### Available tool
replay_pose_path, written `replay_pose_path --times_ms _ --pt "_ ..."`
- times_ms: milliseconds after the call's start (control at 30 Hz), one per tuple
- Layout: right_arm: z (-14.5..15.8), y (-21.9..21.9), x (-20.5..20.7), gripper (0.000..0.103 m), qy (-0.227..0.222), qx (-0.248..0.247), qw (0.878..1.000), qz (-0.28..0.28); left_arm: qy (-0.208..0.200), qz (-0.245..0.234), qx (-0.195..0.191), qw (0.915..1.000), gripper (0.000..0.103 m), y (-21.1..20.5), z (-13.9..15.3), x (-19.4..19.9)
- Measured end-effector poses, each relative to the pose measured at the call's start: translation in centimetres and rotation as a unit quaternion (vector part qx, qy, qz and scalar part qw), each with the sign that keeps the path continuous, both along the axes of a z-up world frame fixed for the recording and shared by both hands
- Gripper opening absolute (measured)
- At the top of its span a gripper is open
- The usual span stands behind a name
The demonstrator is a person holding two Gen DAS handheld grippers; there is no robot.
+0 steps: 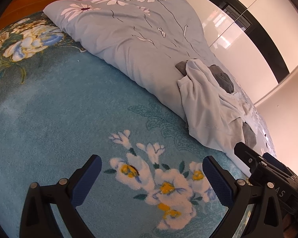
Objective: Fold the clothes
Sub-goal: 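Grasp the light blue sweatshirt with the right gripper and lift it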
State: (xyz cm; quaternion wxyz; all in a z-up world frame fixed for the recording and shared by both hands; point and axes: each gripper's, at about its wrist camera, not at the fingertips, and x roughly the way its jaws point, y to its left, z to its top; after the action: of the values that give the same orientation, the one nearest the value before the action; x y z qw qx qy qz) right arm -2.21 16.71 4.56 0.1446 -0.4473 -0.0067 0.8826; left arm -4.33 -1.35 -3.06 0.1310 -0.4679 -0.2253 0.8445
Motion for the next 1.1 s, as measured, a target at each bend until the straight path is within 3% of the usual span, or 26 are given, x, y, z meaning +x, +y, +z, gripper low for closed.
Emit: replay_pose_path --times_ms 33,133,233,333,400,433,500,533,567,667,700,767,833,933,1100 --pt "0.0 0.3 -0.2 0.102 0.002 -0.007 1.0 0.003 -0.003 0.005 0.005 1.0 0.103 -0.3 -0.1 0.0" --pt "-0.7 4.2 -1.6 0.102 0.001 -0.089 0.995 -0.048 -0.012 0.02 0.023 0.9995 0.103 -1.1 -0.6 -0.1" --pt "-2.2 7.6 -3.1 0.102 0.002 -0.182 0.98 -0.086 -0.014 0.03 0.03 0.999 0.103 -1.6 -0.8 0.0" --pt "-4.0 10.2 -4.1 0.102 0.009 -0.226 0.963 -0.144 -0.01 0.035 0.026 0.999 0.103 -1.8 -0.7 0.3" --pt "-5.5 11.9 -4.1 0.096 0.017 -0.28 0.941 -0.191 -0.009 0.035 0.026 0.999 0.103 -2.0 -0.5 0.5" --pt "-6.4 12.6 -3.9 0.085 0.018 -0.313 0.925 -0.215 -0.008 0.035 0.028 0.999 0.103 -2.1 -0.5 0.7" --pt "-8.0 13.3 -3.2 0.069 0.036 -0.402 0.882 -0.243 -0.005 0.035 0.031 0.9989 0.103 -2.2 -0.3 0.9" --pt "-8.4 13.5 -2.8 0.055 0.052 -0.44 0.86 -0.252 -0.003 0.035 0.031 0.9989 0.103 -2.3 -0.2 1.1" --pt "-8.7 13.6 -2.3 0.047 0.069 -0.474 0.838 -0.261 -0.001 0.036 0.031 0.9989 0.103 -2.3 -0.1 1.2" --pt "-8.5 13.7 -1.3 0.031 0.098 -0.515 0.811 -0.26 0.0 0.035 0.027 0.999 0.103 -2.5 0.2 1.9" --pt "-7.9 13.6 -1.0 0.017 0.106 -0.519 0.81 -0.252 0.0 0.035 0.026 0.999 0.103 -2.5 0.3 2.1" --pt "-6.1 13.2 -1.1 0.011 0.109 -0.512 0.823 -0.221 0.001 0.035 0.023 0.9991 0.103 -2.6 0.5 2.5" --pt "-4.1 13.2 -1.4 0.01 0.122 -0.515 0.828 -0.185 0.004 0.036 0.022 0.9991 0.103 -2.8 0.8 3.0" --pt "-1.0 13.4 -0.9 0.009 0.169 -0.542 0.809 -0.15 0.014 0.039 0.024 0.9989 0.103 -3.4 1.6 3.9" --pt "6.3 11.7 0.2 0.008 0.207 -0.549 0.807 -0.058 0.032 0.056 0.025 0.9976 0.103 -5.4 3.1 6.0"
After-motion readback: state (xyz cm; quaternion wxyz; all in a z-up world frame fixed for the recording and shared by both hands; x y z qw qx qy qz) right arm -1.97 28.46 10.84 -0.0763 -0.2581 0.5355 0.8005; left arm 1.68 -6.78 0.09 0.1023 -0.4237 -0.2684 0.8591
